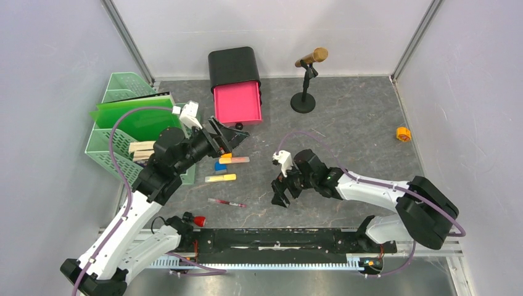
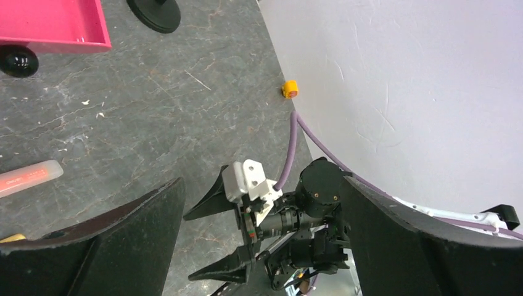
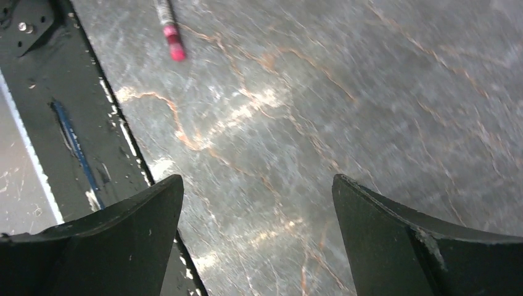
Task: Organize the desk
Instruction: Pick up the stationery from the center of the board.
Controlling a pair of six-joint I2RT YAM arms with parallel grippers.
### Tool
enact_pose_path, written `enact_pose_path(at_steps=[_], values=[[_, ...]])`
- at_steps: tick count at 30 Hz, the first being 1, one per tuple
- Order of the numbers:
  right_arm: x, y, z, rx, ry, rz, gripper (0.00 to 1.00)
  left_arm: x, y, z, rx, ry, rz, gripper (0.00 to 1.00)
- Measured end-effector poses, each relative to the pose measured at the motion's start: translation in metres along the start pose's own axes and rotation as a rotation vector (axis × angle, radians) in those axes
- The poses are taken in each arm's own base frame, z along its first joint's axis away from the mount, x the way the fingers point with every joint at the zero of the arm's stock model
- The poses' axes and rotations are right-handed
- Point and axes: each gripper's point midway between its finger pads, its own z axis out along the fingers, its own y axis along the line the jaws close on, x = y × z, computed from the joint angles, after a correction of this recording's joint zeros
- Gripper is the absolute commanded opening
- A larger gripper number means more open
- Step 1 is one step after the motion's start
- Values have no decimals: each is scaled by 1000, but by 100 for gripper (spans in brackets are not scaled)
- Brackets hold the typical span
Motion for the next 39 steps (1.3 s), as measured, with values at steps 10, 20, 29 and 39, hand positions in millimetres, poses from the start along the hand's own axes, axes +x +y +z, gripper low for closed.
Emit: enact_pose_path(at_steps=[10, 20, 29, 39], values=[[-26, 56, 29, -108, 42, -156, 96, -8, -24, -1, 108, -15, 16, 100], [-37, 93, 64, -129, 126, -290, 95, -23, -63, -8, 271, -53, 0, 100], [-56, 99, 108, -71, 197, -372, 94, -31, -81, -12, 348, -76, -5, 100], [-65, 98, 143, 63, 258, -498, 85, -38, -93, -29, 395, -118, 10, 100]])
